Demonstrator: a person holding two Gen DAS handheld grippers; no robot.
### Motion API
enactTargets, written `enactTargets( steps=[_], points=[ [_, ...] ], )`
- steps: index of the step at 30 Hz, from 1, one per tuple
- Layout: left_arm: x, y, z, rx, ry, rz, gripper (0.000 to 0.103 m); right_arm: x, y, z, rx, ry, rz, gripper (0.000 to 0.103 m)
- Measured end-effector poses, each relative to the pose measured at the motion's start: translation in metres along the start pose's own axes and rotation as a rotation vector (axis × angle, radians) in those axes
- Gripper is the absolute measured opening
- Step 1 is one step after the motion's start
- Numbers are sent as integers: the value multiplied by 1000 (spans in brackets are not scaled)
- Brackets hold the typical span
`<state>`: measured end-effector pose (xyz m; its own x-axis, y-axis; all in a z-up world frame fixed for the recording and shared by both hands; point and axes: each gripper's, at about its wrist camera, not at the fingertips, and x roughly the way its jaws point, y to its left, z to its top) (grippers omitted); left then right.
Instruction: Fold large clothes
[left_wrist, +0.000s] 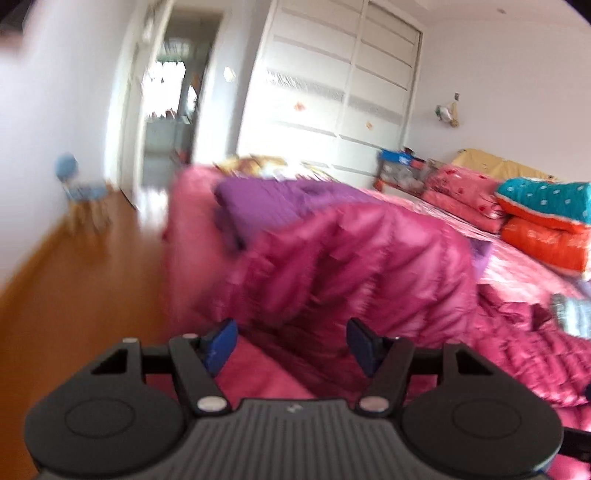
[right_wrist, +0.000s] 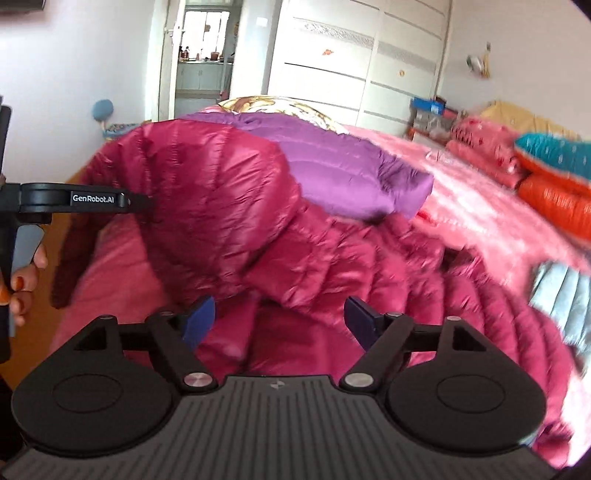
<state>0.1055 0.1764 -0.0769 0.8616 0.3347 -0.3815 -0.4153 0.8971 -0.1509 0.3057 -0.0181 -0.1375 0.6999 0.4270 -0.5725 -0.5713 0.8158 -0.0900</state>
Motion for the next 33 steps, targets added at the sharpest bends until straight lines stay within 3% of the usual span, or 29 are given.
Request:
enactTargets(
  steps=[3, 9, 13, 17, 24, 31, 33],
  points=[
    [-7, 9, -2, 45, -27, 79, 61, -6, 11, -9, 14, 7, 12, 97],
    [10, 21, -3, 68, 40, 222, 55, -16, 21, -17, 24, 17, 43, 97],
    [10, 26, 1, 37, 31, 255, 54, -18, 24, -19, 15, 14, 52, 97],
    [1, 28, 0, 101, -40, 310, 54, -16, 27, -21, 24, 16, 58, 98],
    [-7, 17, -5, 324, -197, 385, 55, -11, 31, -30, 31, 29, 77, 98],
    [12, 16, -5, 382, -83, 313, 55, -10, 30, -36, 50, 39, 86, 98],
    [23, 19, -5, 373, -12, 301, 49, -11, 29, -37, 57, 39, 87, 98]
  ],
)
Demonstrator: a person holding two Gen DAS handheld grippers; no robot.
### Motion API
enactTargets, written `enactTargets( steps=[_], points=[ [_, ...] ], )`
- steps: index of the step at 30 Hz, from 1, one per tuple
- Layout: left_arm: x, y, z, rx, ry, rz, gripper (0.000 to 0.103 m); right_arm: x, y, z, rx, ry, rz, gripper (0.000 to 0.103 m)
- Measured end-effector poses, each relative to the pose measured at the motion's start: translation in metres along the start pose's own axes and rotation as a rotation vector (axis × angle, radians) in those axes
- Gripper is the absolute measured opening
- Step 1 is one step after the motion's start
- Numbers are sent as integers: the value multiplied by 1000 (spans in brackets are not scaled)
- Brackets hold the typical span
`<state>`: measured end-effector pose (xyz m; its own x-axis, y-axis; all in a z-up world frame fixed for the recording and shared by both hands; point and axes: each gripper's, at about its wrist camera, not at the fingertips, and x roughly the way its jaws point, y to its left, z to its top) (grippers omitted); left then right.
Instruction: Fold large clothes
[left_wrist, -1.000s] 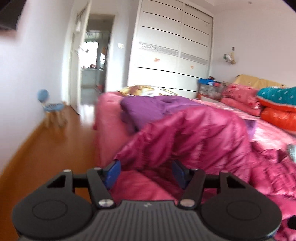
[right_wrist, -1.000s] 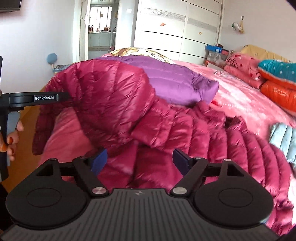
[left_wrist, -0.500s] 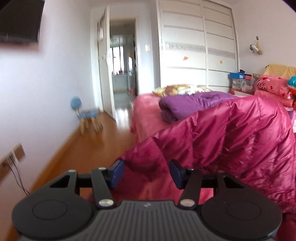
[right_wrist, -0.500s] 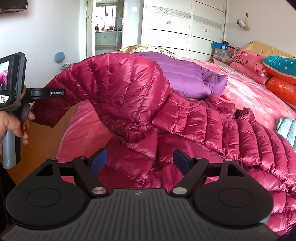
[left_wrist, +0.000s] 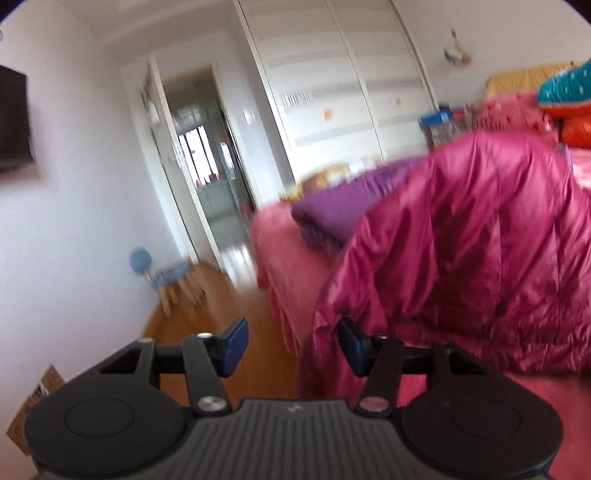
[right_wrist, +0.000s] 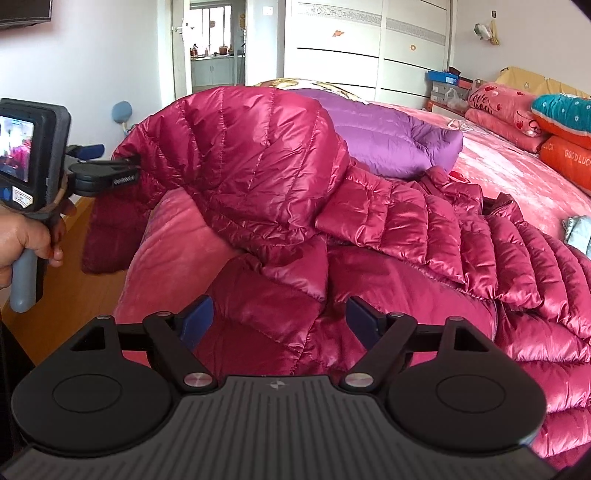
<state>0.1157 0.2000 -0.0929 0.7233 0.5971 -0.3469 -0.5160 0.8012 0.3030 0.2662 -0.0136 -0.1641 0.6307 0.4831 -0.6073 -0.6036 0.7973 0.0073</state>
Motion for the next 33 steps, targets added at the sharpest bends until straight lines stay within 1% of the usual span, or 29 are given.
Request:
enactTargets(
  steps=[1, 2, 3, 5, 7, 9, 12, 14, 16, 18, 20, 22, 24, 27, 30, 33],
  points=[
    [5, 1, 0, -12, 45, -21, 37, 0, -1, 0, 5, 0, 2, 98],
    [11, 4, -1, -34, 89, -56, 23, 0, -1, -1, 10, 1, 3, 98],
    [15, 7, 0, -72, 131, -102, 16, 0, -2, -1, 12, 2, 4, 98],
    [22, 20, 2, -178, 199, -210, 8, -1, -3, -2, 14, 0, 2, 98],
    [25, 34, 6, -266, 237, -320, 6, -3, -6, -2, 27, -8, 2, 99],
    [22, 44, 12, -318, 237, -401, 6, -6, -11, 0, 54, -24, 6, 99],
    [17, 63, 21, -402, 235, -589, 6, -14, -23, 1, 111, -58, 11, 100],
    [15, 76, 27, -471, 237, -684, 6, -21, -36, 0, 172, -88, 22, 101],
    [9, 85, 36, -529, 226, -776, 5, -28, -48, -2, 242, -116, 58, 101],
    [0, 83, 48, -575, 209, -851, 6, -35, -59, -5, 278, -137, 97, 101],
    [-17, 74, 59, -585, 198, -910, 6, -40, -64, -8, 269, -149, 99, 101],
    [-36, 60, 72, -556, 191, -946, 6, -45, -70, -11, 268, -155, 80, 102],
    [-49, 48, 81, -553, 204, -1006, 6, -51, -80, -14, 288, -171, 74, 102],
    [-67, 23, 96, -541, 231, -1069, 6, -65, -98, -18, 330, -208, 55, 102],
    [-73, -5, 107, -547, 291, -1108, 6, -79, -119, -25, 380, -242, 34, 103],
    [-76, -36, 115, -596, 384, -1152, 6, -90, -145, -40, 471, -264, 25, 103]
  ],
)
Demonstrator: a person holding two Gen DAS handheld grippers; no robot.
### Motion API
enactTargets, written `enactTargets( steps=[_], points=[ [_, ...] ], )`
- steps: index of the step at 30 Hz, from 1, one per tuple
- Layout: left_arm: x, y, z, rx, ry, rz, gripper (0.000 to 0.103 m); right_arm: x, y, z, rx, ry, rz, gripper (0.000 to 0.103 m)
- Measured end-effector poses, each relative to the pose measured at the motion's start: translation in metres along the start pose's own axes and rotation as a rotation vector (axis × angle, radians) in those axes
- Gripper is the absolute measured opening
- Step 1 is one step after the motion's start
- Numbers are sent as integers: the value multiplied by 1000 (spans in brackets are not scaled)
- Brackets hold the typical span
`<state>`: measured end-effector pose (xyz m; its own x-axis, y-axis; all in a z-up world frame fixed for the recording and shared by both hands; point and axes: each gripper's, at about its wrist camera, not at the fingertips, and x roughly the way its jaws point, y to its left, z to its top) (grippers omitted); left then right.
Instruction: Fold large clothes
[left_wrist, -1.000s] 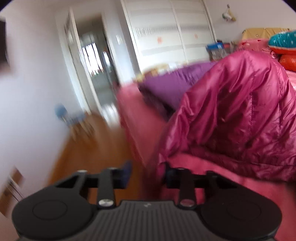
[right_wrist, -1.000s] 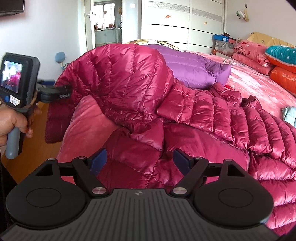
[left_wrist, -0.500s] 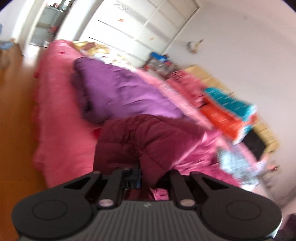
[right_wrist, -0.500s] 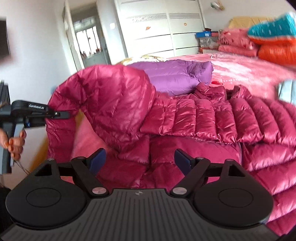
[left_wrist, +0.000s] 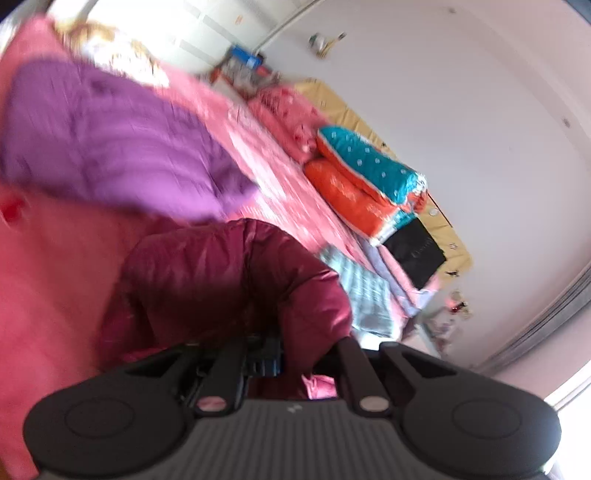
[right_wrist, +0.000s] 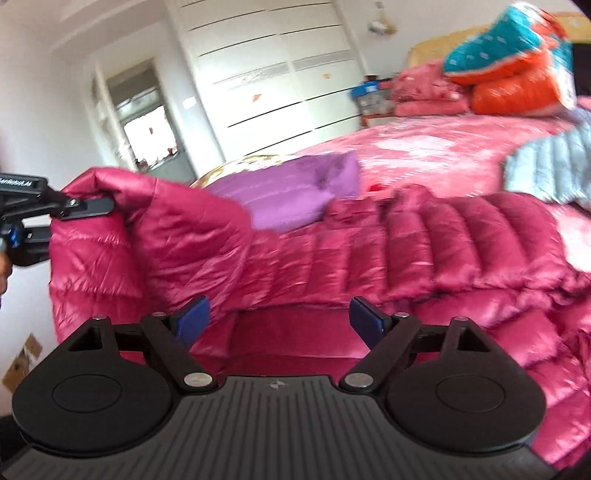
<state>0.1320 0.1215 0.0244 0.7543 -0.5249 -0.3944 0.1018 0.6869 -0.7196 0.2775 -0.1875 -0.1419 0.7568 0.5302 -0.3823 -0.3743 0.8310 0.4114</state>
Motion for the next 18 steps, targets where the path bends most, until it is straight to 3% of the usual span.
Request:
enactTargets(
  steps=[5, 10, 12, 14, 18],
  points=[
    [51, -32, -17, -49, 93, -3, 6, -16, -49, -4, 182, -47, -24, 103],
    [100, -51, -38, -87, 180, 57, 11, -33, -90, -10, 322, -100, -34, 103],
    [121, -53, -43, -122, 227, 71, 21, -38, -96, -13, 354, -113, -42, 103],
    [136, -56, -51, -153, 270, 77, 42, -48, -109, -16, 387, -128, -48, 103],
    [149, -66, -63, -177, 298, 65, 53, -56, -128, -21, 427, -149, -60, 103]
  ],
)
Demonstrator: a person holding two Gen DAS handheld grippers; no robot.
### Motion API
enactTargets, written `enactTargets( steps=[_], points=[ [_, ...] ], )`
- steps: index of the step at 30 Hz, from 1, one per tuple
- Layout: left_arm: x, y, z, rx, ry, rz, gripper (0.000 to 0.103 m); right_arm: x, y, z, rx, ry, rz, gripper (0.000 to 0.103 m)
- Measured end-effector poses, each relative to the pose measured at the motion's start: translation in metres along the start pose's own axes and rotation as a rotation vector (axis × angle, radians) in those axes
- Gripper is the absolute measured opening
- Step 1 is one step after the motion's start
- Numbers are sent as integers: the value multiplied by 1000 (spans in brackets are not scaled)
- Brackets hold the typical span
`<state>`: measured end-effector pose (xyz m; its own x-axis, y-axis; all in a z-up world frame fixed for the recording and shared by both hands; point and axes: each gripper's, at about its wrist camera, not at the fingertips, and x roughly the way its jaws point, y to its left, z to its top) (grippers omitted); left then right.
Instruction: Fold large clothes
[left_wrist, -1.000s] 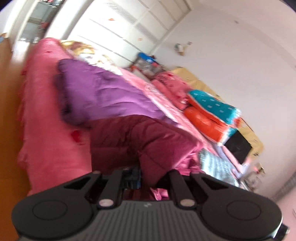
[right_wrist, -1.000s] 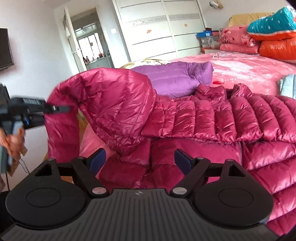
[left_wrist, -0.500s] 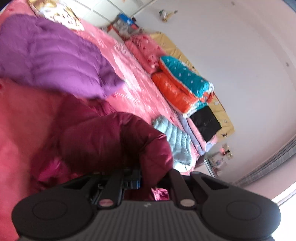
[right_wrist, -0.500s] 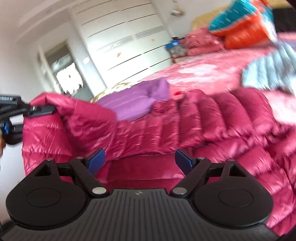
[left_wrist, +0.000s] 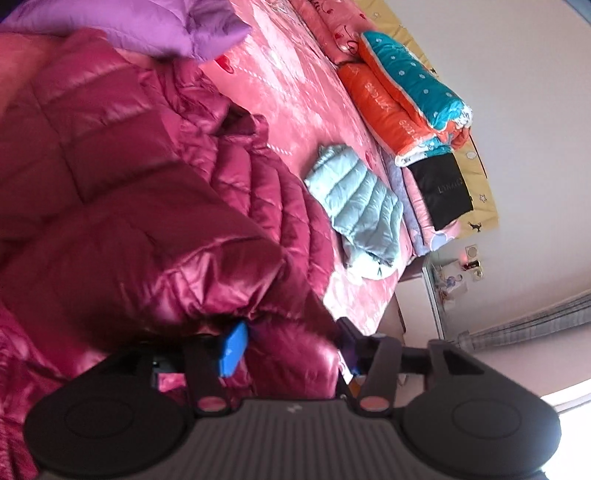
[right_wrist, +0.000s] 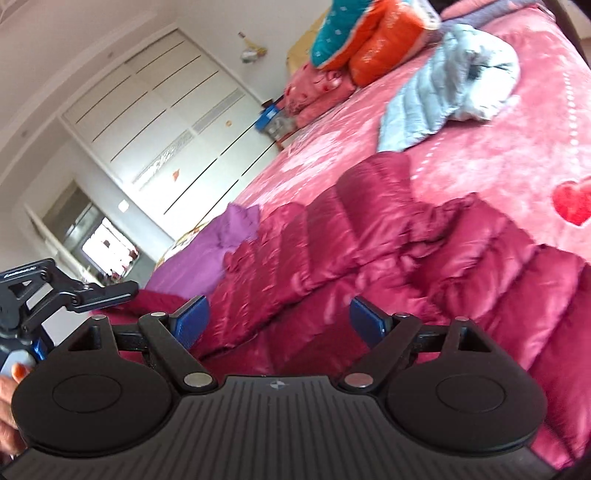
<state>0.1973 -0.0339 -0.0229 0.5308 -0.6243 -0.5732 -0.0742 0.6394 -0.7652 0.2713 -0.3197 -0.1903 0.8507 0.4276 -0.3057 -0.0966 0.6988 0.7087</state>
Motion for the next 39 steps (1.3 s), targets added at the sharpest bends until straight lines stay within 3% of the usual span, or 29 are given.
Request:
enactTargets(
  steps=[3, 8, 13, 20, 23, 28, 30, 32, 36, 39],
  points=[
    [-4, -10, -1, 28, -15, -8, 53, -7, -10, -1, 7, -7, -6, 103],
    [-25, -24, 5, 86, -95, -37, 68, -18, -18, -1, -16, -2, -2, 103],
    [-44, -24, 13, 133, -167, -32, 69, -9, -25, 3, 14, 8, 34, 103],
    [-82, 32, 0, 154, -245, 81, 69, 2, -21, -8, -12, 114, 132, 103],
    [-88, 66, -9, 133, -225, 128, 69, 14, -13, -17, -58, 200, 113, 103],
    [-75, 94, -21, 120, -152, 100, 69, 26, -3, -28, -117, 237, 69, 102],
    [-63, 99, -20, 123, -123, 79, 69, 28, -2, -28, -118, 238, 50, 86],
    [-53, 105, -19, 129, -89, 54, 69, 32, -2, -27, -111, 246, 19, 46],
    [-38, 106, -14, 159, -83, 27, 69, 32, 12, -18, -150, 208, -37, 27],
    [-27, 100, -3, 181, -102, -10, 69, 32, 41, -3, -236, 141, -87, 21]
  ],
)
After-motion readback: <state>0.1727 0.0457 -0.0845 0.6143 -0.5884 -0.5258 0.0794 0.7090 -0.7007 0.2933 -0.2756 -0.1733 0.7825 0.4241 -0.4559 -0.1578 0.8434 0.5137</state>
